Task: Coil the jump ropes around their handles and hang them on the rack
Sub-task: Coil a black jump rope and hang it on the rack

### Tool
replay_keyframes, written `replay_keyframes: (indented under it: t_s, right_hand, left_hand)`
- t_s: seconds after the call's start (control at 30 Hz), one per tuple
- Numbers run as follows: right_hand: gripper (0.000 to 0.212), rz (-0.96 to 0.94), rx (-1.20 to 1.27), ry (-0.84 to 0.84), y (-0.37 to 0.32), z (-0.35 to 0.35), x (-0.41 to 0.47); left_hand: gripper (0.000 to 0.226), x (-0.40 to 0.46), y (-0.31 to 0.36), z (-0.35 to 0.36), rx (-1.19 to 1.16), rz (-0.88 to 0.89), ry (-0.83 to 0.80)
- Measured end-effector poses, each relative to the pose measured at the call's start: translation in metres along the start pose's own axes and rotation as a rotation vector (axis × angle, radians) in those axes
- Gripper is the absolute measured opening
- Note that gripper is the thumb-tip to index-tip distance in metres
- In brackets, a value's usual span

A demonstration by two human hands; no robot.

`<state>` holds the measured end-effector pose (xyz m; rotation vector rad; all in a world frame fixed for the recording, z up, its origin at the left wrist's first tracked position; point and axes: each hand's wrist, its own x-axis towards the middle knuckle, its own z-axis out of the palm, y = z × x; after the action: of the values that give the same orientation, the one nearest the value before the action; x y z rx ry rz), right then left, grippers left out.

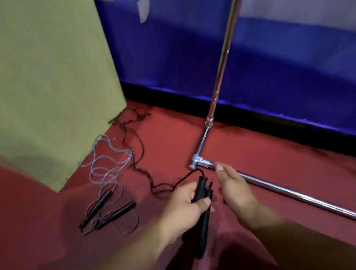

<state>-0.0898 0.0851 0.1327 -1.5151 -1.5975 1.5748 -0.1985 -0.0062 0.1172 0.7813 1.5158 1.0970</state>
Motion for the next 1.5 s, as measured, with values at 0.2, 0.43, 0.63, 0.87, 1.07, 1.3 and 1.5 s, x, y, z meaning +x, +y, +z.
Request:
replay_keyframes:
  t_s: [0.2, 0.43, 0.63, 0.87, 1.07, 1.3, 1.5]
  right_hand:
    - [0.073, -0.013, 0.126, -0.053, -0.073, -0.074, -0.049]
    - [0.058, -0.172, 0.29, -0.067, -0.154, -0.155, -0.12]
    - [0.051, -0.449, 0.227, -0.113, -0.162, -0.192, -0.174]
    - [0.061, -0.499, 0.204, -0.026, -0.165, -0.184, -0.194]
    - [0.01, -0.559, -0.189, -0.052, -0.149, -0.188, -0.198]
    - [0.017, -0.425, 0.199, -0.009, -0.151, -0.192, -0.199]
    - [0.014, -0.35, 0.42, 0.107, -0.148, -0.201, -0.206]
  left_hand:
    - [0.026, -0.05, 0.14, 0.022, 0.138, 0.059, -0.236]
    - [0.024, -0.108, 0.259, 0.06, 0.256, 0.177, -0.252]
    - [0.017, -0.149, 0.263, 0.076, 0.274, 0.334, -0.311]
    - [0.014, -0.148, 0.27, 0.096, 0.399, 0.414, -0.272]
    - [0.03, -0.146, 0.258, 0.082, 0.419, 0.411, -0.147]
    - [0.038, -0.147, 0.254, 0.08, 0.564, 0.462, -0.24]
    - [0.03, -0.147, 0.253, 0.076, 0.572, 0.416, -0.1]
